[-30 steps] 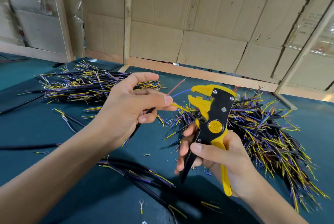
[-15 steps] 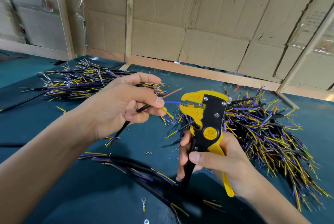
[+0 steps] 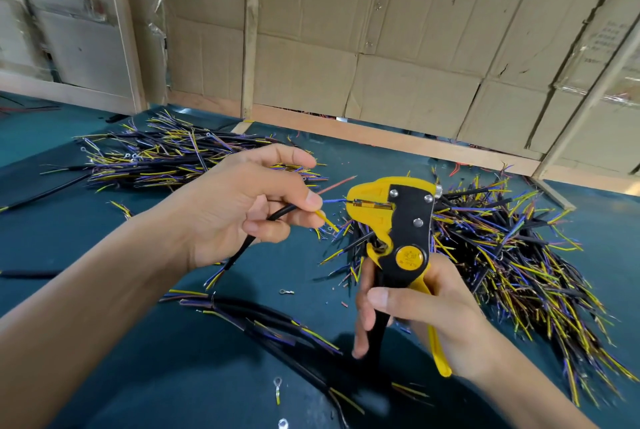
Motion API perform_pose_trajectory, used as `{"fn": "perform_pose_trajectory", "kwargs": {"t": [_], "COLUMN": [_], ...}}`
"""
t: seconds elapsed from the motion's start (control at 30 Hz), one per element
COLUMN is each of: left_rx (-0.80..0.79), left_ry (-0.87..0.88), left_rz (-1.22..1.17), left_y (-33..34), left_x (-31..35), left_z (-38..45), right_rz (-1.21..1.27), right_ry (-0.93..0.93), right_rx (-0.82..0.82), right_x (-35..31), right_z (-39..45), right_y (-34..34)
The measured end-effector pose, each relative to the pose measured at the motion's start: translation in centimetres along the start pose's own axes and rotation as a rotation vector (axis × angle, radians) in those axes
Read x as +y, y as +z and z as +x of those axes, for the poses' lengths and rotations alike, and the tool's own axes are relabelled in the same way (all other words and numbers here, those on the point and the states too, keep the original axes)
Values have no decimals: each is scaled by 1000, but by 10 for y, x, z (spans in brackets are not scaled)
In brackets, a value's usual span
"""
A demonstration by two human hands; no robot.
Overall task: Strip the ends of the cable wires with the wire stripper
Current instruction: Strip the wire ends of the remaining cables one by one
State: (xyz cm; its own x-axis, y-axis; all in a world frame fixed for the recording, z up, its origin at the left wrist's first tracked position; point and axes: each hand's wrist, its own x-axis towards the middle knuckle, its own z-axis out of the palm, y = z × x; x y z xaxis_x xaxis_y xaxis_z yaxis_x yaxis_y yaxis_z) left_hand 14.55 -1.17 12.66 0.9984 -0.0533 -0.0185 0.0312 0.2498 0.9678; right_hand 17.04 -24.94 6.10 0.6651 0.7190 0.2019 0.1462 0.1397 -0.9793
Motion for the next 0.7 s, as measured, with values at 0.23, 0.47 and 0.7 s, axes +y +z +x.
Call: {"fn": "perform_pose_trajectory", "kwargs": {"t": [0.23, 0.47, 0.7], "left_rx": [-2, 20, 179], "left_ry": [33, 184, 550], "left_rz": [-13, 143, 799], "left_y": [2, -4, -3], "left_x": [-2, 5, -6], "left_z": [0, -5, -6], "right_rz": [88, 253, 259], "right_ry": [-2, 113, 145], "right_rx": [131, 46, -4], "right_x": [2, -5, -4], "right_z": [1, 3, 4], "right_y": [12, 7, 5]}}
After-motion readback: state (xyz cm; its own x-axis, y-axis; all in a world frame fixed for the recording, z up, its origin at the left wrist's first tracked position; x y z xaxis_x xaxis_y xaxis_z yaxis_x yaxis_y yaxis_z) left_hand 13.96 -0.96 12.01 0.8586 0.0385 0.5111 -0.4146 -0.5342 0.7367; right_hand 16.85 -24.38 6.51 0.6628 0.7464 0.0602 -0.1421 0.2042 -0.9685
